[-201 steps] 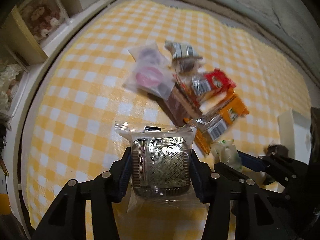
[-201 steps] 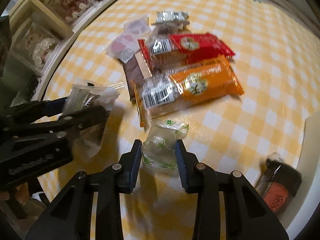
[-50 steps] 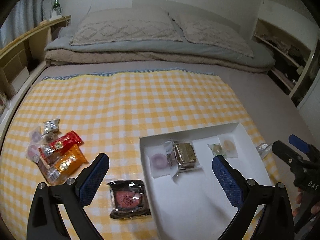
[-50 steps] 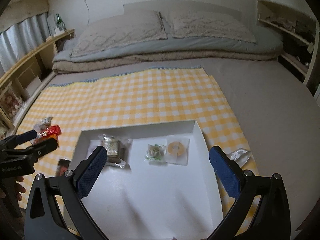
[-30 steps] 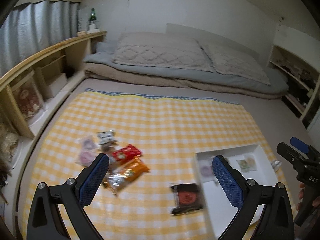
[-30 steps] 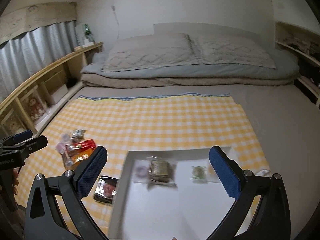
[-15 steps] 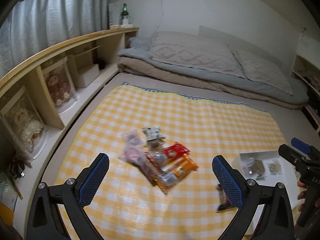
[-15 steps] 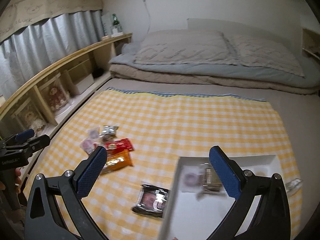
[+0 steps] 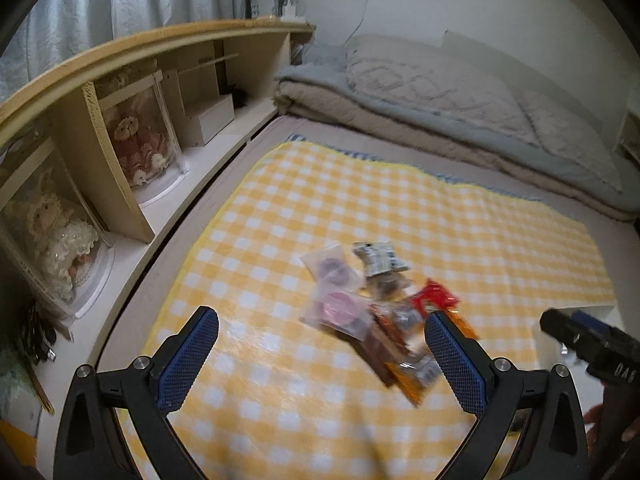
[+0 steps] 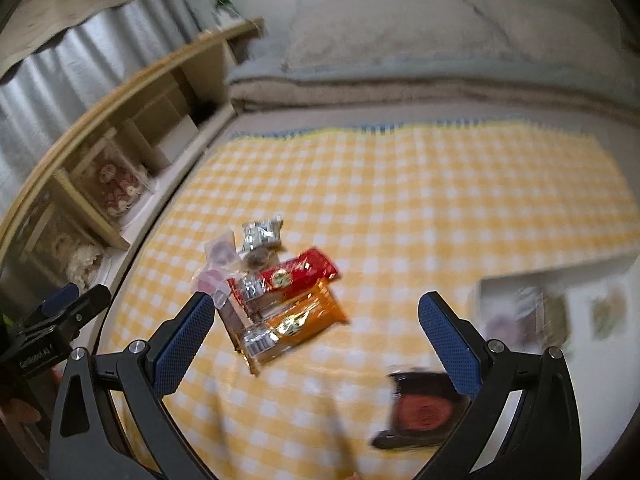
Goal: Organize snacks
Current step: 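Grasp the pink-ring cake packet with the left tool while the right tool grasps the orange bar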
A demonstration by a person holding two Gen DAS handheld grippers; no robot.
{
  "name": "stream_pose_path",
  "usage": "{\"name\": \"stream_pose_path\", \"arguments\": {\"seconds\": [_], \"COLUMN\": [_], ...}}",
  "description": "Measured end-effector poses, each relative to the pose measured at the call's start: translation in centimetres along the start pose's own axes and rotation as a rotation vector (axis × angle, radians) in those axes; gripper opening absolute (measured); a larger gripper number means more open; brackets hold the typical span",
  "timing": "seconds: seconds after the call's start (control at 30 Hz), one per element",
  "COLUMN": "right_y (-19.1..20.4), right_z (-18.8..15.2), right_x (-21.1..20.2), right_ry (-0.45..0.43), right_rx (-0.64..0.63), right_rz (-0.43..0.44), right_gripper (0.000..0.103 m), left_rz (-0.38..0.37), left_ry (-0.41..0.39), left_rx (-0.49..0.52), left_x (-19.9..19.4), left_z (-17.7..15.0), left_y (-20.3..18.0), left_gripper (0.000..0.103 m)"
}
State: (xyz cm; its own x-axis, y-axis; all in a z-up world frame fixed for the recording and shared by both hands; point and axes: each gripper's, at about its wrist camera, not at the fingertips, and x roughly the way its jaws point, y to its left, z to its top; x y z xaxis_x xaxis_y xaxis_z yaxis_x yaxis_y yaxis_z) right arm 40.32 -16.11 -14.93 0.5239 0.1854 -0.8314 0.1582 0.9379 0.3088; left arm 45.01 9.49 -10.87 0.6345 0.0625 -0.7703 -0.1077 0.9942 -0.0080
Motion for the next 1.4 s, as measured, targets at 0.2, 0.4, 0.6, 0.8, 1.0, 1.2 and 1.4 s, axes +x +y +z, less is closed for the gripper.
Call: {"name": "stream_pose_path", "arguments": {"seconds": [0.2, 0.4, 0.6, 0.8, 1.0, 1.2, 1.4], "right_y": [1.6, 1.9, 1.3, 2.3, 3.2, 2.5, 0.2], "right_z": [-0.6, -1.9, -3.1, -4.3, -4.8, -5.1, -5.8], "right_x": [5.7, 10.5, 13.9, 16.5, 16.8, 16.0, 14.0], "right_ry": [0.093, 0.167, 0.238, 0.3, 0.32, 0.377, 0.425], "right_rx": [0.072, 0.174, 0.32, 0.304, 0.214, 0.125, 0.09], "right_rz": [-0.062, -0.116, -0.149, -0.155, -0.172, -0.146, -0.119], "right_gripper": [0.103, 0.103, 0.103, 0.103, 0.095, 0.073, 0.059], "left_rz": [-0.012, 0.019, 0.052, 0.096, 0.132, 0.212, 0.268], "left_ry": [0.108, 0.196, 0.243, 0.243, 0.269, 0.293, 0.31], "left_rx": [-0.089, -0.141, -0.128, -0.143, -0.13, -0.061, -0.028], "left_x": [7.4, 14.2, 19.1, 22.8, 25.4, 26.4, 25.9], "left_z": [3.1, 5.1, 5.4, 5.0, 4.1, 3.1, 2.0], "left_y": [1.5, 1.3, -0.1, -1.0, -2.0, -3.2, -2.7], "left_gripper": [0.099, 0.099, 0.099, 0.102, 0.102, 0.103, 0.103]}}
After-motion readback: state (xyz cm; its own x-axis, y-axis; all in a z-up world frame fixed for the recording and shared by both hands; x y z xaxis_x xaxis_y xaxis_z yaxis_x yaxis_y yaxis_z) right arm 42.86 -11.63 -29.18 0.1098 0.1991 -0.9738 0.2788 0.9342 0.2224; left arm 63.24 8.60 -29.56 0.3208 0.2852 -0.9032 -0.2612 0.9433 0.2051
